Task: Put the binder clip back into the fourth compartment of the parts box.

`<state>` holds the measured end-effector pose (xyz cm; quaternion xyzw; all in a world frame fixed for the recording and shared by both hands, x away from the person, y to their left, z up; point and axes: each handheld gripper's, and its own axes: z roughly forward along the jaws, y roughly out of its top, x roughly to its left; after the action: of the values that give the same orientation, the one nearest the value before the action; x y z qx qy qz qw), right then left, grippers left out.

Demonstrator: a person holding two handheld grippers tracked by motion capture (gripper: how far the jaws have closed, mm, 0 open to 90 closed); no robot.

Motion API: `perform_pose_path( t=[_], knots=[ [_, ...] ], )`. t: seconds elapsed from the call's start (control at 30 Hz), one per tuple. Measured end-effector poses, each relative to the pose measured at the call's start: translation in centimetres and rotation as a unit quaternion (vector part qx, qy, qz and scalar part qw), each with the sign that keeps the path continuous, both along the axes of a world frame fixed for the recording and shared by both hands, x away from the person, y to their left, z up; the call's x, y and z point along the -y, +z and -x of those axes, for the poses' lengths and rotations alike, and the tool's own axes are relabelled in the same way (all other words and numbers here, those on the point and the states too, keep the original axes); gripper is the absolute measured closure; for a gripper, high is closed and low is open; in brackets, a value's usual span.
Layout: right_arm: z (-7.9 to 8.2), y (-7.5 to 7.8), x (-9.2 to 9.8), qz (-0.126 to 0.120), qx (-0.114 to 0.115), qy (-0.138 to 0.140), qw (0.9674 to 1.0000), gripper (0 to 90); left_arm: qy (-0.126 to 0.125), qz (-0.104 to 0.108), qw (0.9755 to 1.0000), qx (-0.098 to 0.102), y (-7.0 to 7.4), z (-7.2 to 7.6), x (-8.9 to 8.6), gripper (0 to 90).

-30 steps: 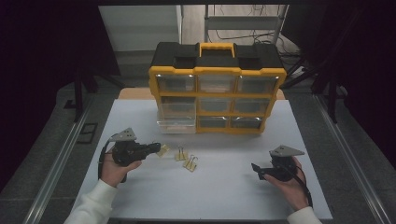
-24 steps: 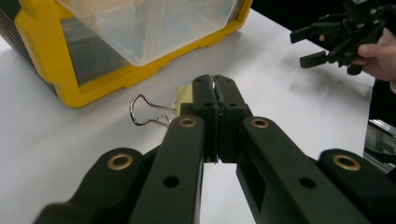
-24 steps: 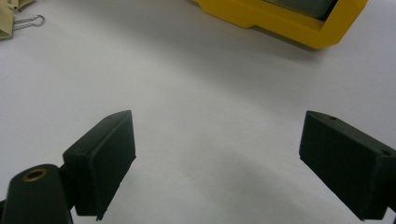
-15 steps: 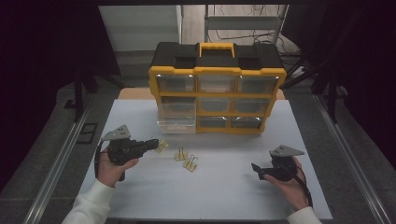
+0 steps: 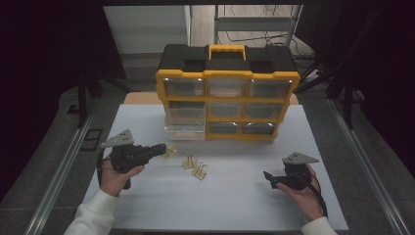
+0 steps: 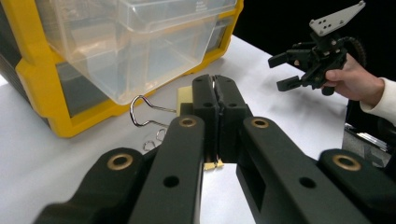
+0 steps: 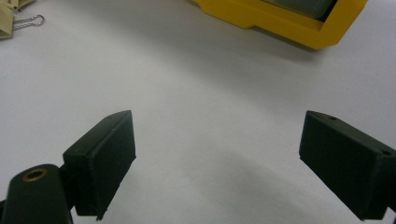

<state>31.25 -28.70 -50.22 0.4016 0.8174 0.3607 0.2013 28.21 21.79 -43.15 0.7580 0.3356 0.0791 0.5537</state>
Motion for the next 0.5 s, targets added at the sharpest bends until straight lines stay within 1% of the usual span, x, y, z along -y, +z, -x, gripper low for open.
perform_pose_path(
  t=[0.2, 0.5],
  knots=[
    [0.01, 0.02, 0.0, 0.0, 0.001, 0.0, 1.0, 11.3, -0.003, 0.005, 1.0, 0.008, 0.46, 0.2, 0.15, 88.5],
    [0.02, 0.02, 0.01, -0.001, 0.0, 0.0, 1.0, 11.4, -0.004, 0.01, 0.9999, 0.013, 0.72, 0.31, 0.3, 88.5]
  ],
)
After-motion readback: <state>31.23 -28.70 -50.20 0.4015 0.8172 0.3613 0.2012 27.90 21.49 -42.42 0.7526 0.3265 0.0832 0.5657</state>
